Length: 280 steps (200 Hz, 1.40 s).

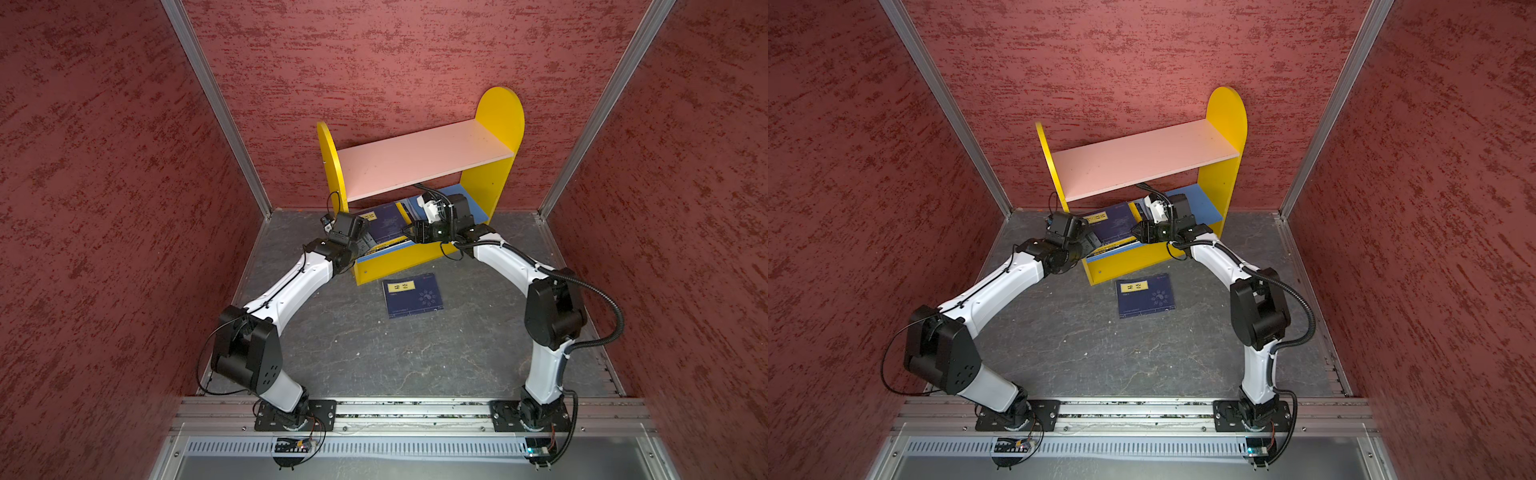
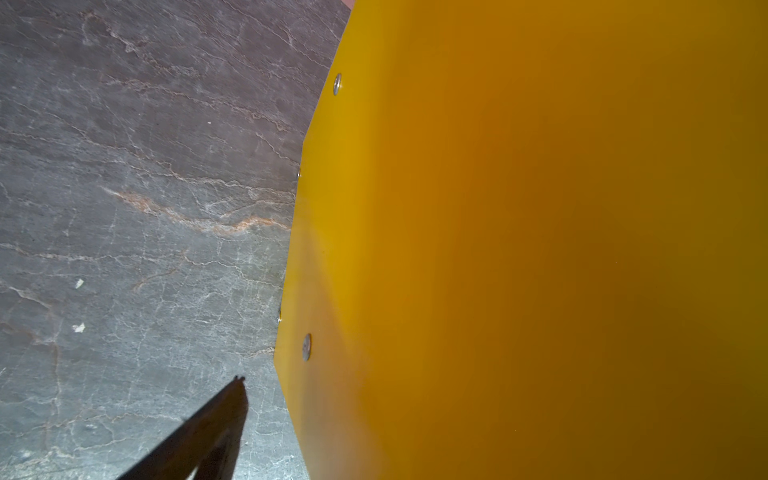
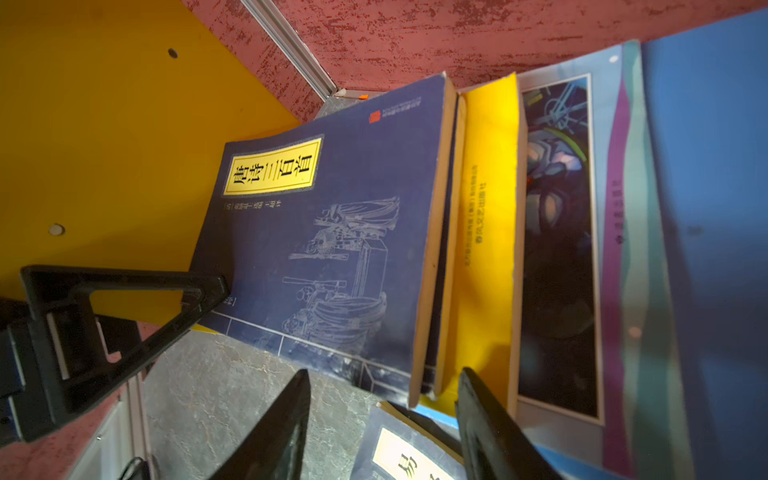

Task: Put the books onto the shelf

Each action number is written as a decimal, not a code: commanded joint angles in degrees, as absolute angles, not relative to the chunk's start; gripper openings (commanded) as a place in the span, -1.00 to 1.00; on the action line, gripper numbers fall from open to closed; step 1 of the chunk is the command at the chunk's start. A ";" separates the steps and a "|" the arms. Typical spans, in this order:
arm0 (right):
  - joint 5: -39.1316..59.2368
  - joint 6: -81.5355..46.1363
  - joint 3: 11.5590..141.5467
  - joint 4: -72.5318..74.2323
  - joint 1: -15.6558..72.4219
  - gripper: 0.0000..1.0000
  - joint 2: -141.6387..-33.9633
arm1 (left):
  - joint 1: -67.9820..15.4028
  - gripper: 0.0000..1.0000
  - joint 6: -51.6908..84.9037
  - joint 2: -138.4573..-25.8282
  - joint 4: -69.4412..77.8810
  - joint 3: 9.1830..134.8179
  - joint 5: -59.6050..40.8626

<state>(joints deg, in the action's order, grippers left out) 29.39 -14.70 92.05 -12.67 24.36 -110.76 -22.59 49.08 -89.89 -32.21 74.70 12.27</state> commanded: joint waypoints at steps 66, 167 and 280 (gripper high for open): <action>27.29 -3.51 95.99 -13.99 26.88 0.08 -109.41 | -23.09 0.99 48.82 -90.46 -34.73 74.90 10.43; 23.32 0.53 95.32 -14.11 28.30 0.09 -110.02 | -23.12 0.99 49.48 -90.86 -35.28 75.39 10.33; 17.72 -0.50 94.00 -11.04 30.56 -0.29 -109.62 | -22.70 0.99 49.92 -90.51 -34.47 74.35 8.92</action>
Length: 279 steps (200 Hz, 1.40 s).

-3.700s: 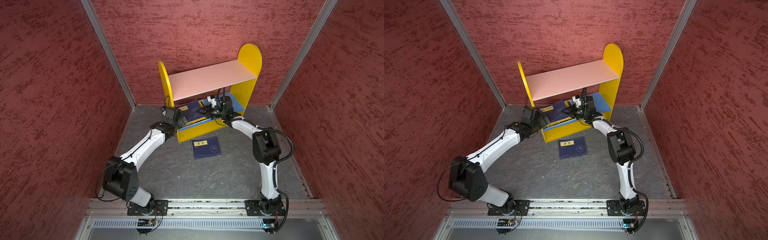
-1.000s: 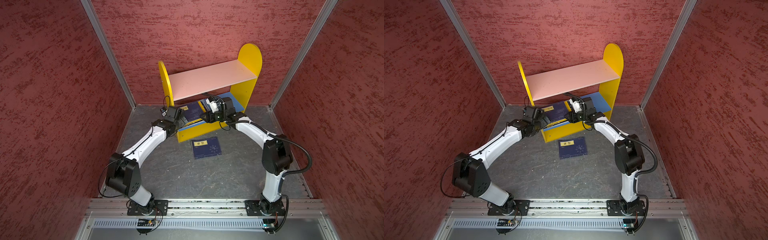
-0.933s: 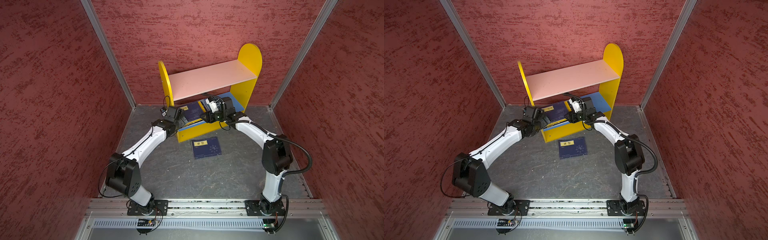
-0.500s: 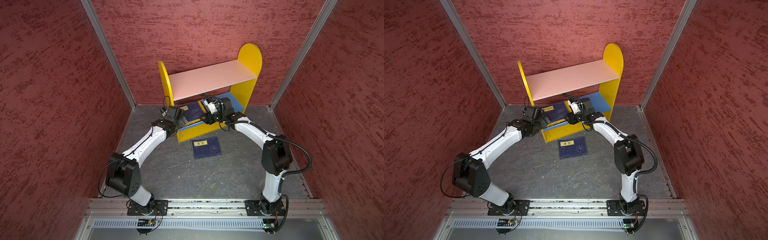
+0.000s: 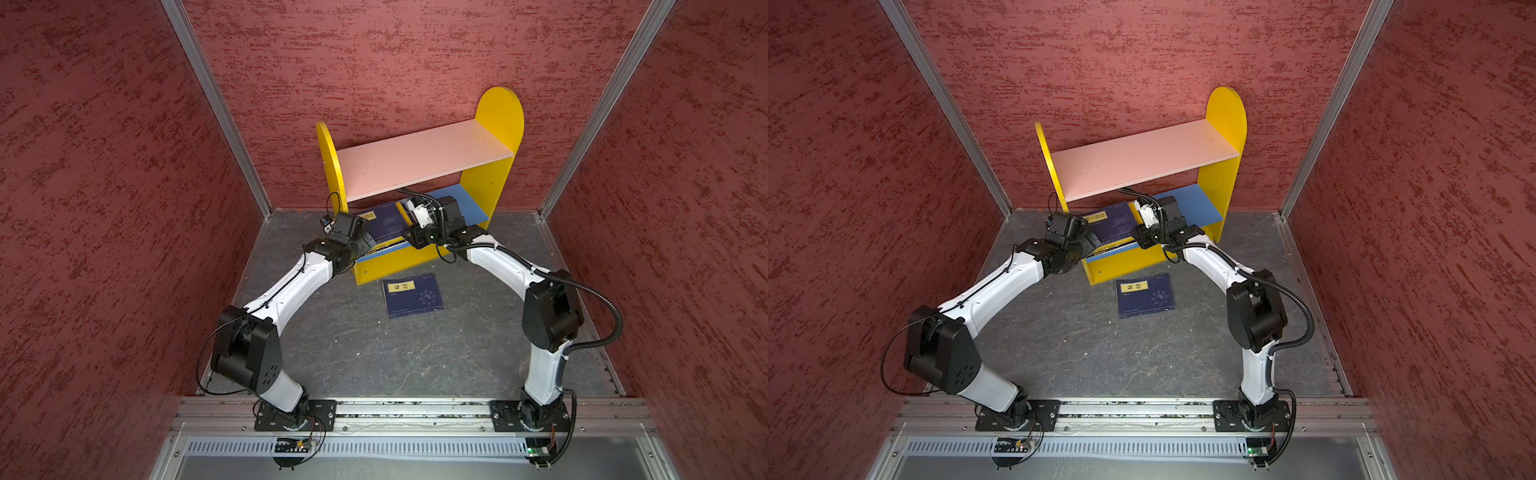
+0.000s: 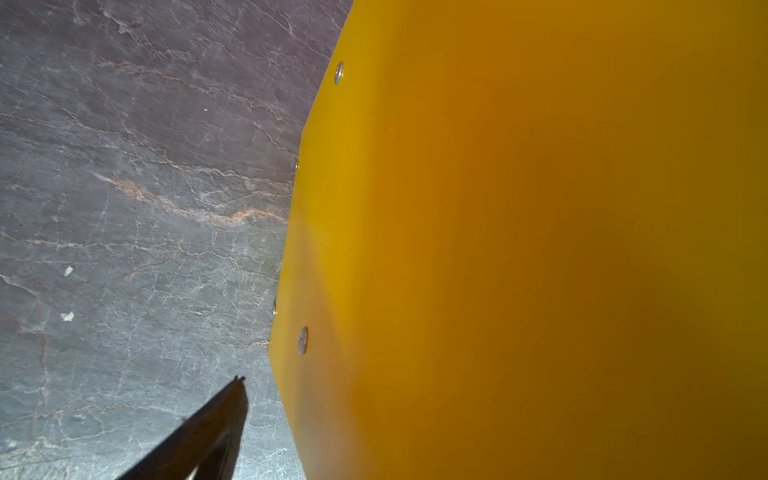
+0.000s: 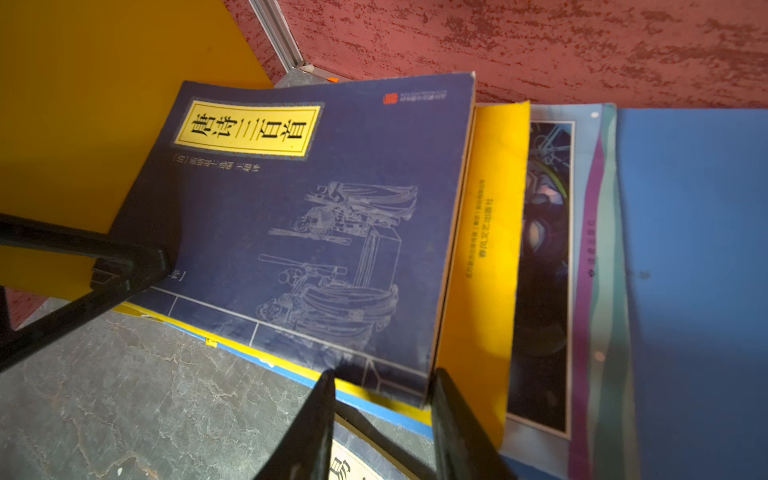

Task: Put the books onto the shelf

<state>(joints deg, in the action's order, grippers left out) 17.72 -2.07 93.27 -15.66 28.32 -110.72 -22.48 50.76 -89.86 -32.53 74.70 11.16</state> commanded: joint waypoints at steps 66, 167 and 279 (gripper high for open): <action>13.83 -0.63 93.26 -11.71 31.29 -0.22 -108.48 | -21.97 0.99 49.92 -88.62 -33.23 72.34 8.61; -4.11 -16.10 76.53 -6.89 31.11 0.40 -91.42 | -25.61 0.99 34.79 -72.85 -15.53 58.43 -5.81; -17.00 -44.40 46.71 -4.29 30.93 0.52 -75.21 | -34.24 0.91 29.54 -59.73 -29.70 45.30 -2.78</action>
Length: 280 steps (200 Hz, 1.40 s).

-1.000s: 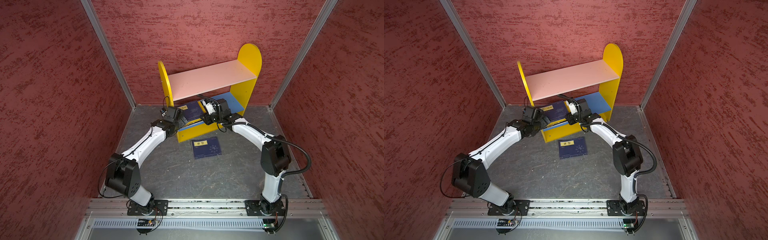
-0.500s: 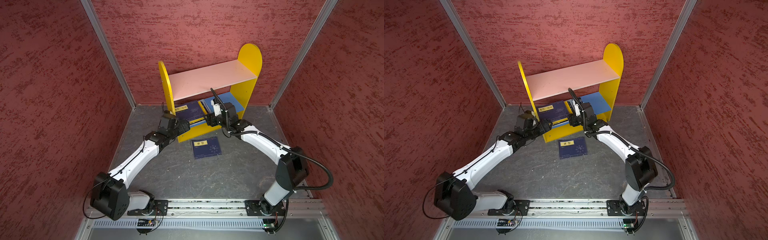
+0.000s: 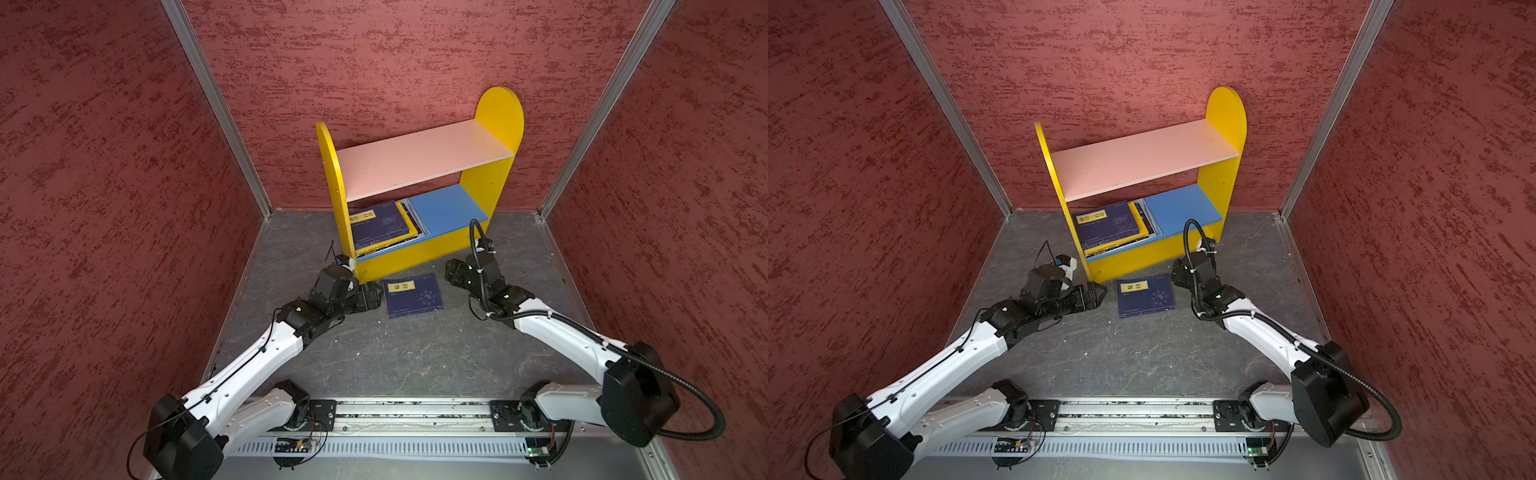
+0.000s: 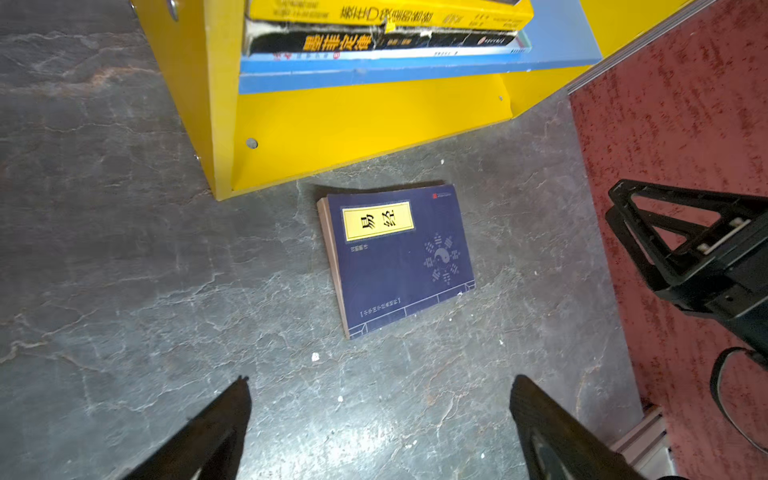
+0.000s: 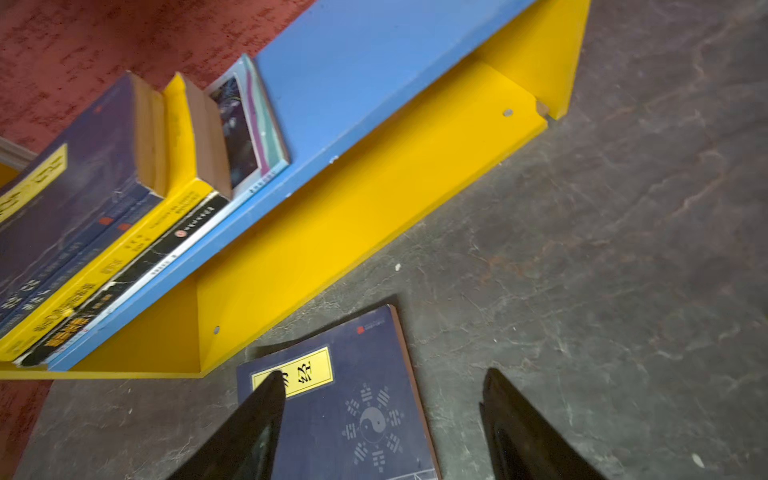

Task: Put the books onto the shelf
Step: 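Release the book and withdraw both grippers from the shelf, then lower both grippers onto the dark blue book lying on the table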

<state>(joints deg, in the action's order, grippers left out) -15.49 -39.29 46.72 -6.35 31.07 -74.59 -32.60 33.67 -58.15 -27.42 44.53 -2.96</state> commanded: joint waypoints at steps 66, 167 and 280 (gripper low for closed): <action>-4.44 -45.42 50.15 -2.40 30.94 0.55 -88.60 | -38.20 0.90 22.21 -74.03 -23.72 47.37 -2.58; -2.94 -43.22 53.96 -1.81 31.05 0.37 -99.95 | -36.86 0.65 21.96 -92.56 -11.42 50.40 -3.41; 1.49 -38.85 61.12 -4.67 31.29 0.20 -110.12 | -34.63 0.21 23.37 -103.38 -6.82 56.14 -2.52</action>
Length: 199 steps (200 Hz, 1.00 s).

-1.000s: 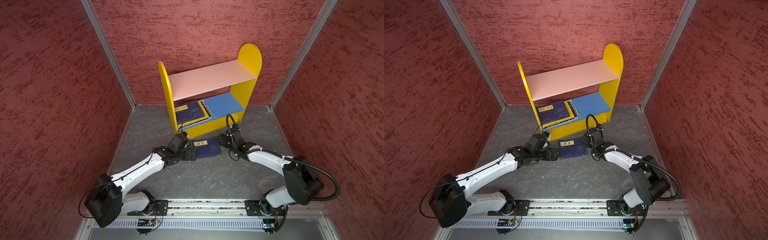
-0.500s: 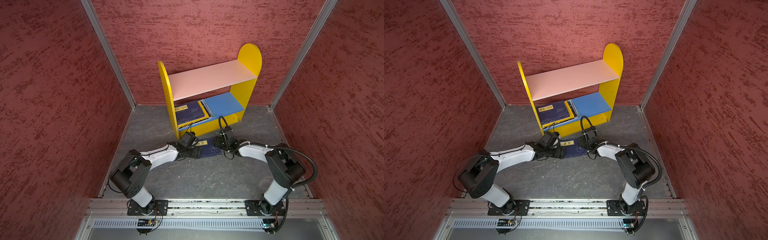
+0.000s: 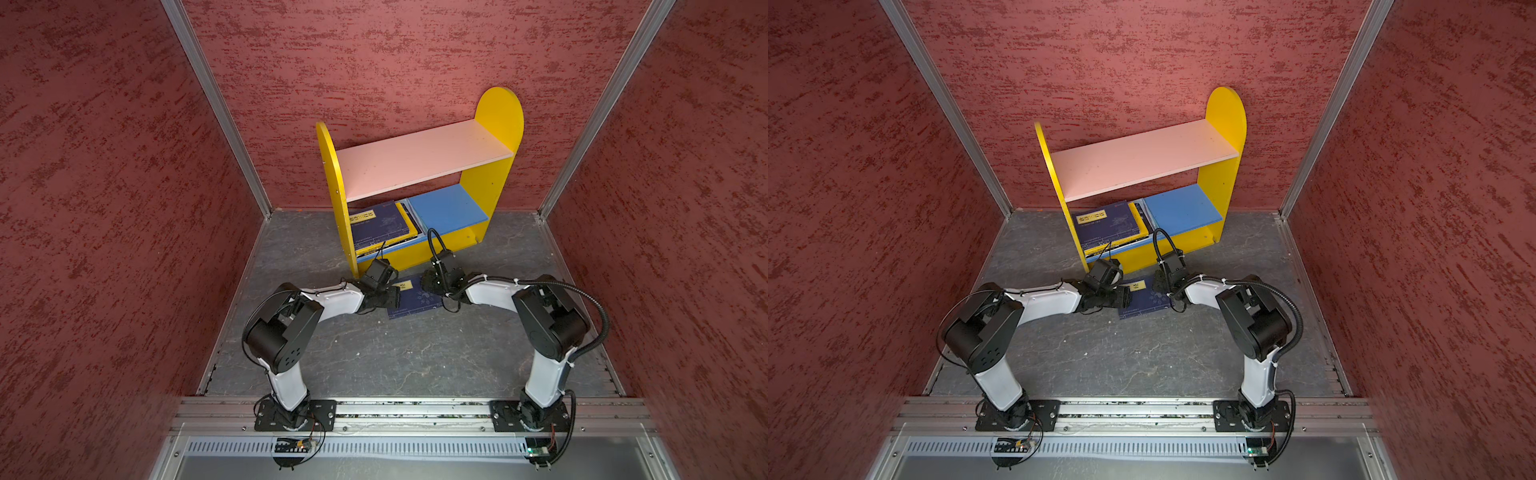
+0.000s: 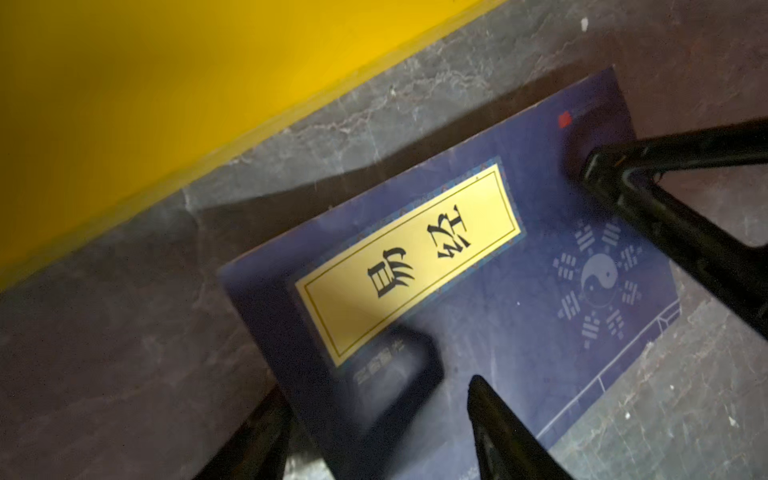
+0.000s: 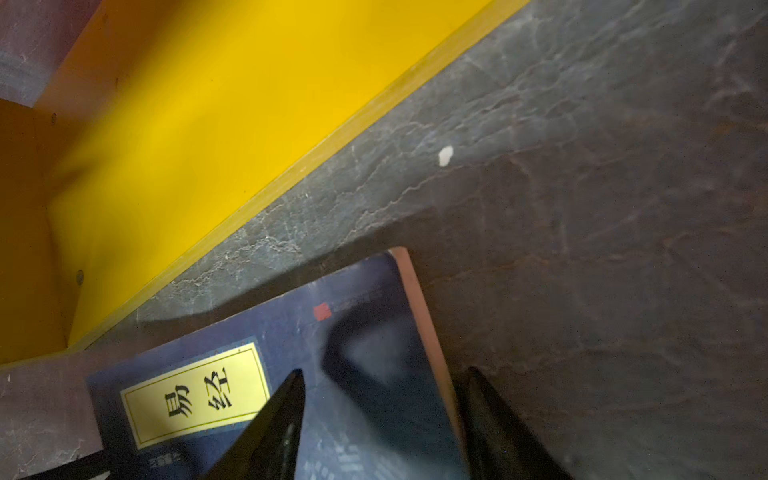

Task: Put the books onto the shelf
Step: 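Lower both grippers onto the dark blue book lying on the table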

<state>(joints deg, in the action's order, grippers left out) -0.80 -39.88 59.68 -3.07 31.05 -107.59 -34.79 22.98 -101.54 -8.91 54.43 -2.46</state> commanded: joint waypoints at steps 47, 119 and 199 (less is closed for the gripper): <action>3.67 -39.16 62.75 -5.65 31.29 0.11 -113.25 | -34.87 -0.08 24.39 -101.78 -7.02 56.75 -2.72; 6.77 -40.60 63.48 -2.91 30.83 0.11 -111.52 | -35.60 -0.84 26.86 -96.46 -7.07 58.23 -5.43; 11.99 -52.34 53.44 4.28 21.13 0.48 -94.75 | -35.33 -1.00 27.37 -95.30 -15.45 66.28 -13.90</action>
